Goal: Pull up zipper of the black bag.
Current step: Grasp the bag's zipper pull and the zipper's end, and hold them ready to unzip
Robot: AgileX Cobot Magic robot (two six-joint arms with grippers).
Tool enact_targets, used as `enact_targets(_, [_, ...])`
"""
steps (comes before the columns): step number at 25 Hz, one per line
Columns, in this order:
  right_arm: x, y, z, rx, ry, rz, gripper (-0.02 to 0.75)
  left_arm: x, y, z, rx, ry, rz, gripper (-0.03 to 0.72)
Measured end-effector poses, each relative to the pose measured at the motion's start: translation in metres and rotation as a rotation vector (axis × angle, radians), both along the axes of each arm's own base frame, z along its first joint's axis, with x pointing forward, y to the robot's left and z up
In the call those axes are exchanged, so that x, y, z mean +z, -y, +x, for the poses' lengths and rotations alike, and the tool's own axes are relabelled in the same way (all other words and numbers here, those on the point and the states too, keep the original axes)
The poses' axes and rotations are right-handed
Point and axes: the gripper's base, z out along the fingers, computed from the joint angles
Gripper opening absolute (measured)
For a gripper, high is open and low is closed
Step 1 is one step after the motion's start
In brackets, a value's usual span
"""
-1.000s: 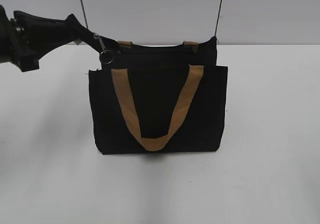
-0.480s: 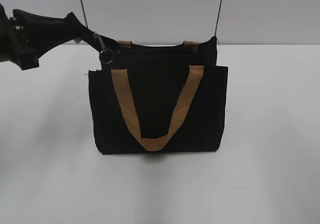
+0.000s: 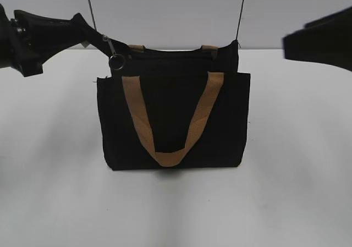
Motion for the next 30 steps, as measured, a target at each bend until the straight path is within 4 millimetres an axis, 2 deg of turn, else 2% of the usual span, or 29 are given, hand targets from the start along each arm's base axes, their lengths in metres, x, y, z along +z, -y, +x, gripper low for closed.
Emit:
enact_targets(2, [-0.005, -0.02, 0.022, 0.074, -0.001, -0.021, 0.435, 0.0, 0.0, 0.0, 0.0, 0.0, 0.0, 0.015])
enact_targets(6, [-0.021, -0.079, 0.059, 0.206, -0.002, -0.07, 0.435, 0.0, 0.0, 0.0, -0.002, 0.0, -0.001, 0.015])
enact_targets(11, [-0.051, -0.142, 0.094, 0.312, -0.029, -0.129, 0.435, 0.0, 0.0, 0.0, -0.001, 0.0, -0.002, 0.015])
enact_targets(14, [-0.063, -0.17, 0.108, 0.351, -0.017, -0.153, 0.435, 0.0, 0.0, 0.0, -0.001, 0.0, -0.002, 0.015])
enact_targets(17, [-0.073, -0.187, 0.119, 0.36, 0.003, -0.174, 0.435, 0.0, 0.0, 0.0, -0.001, 0.0, -0.002, 0.015])
enact_targets(22, [-0.087, -0.199, 0.13, 0.348, 0.021, -0.201, 0.435, 0.0, 0.0, 0.0, -0.001, 0.0, -0.003, 0.015])
enact_targets(30, [-0.088, -0.214, 0.127, 0.386, 0.047, -0.211, 0.435, 0.0, 0.0, 0.0, -0.001, 0.0, -0.003, 0.015])
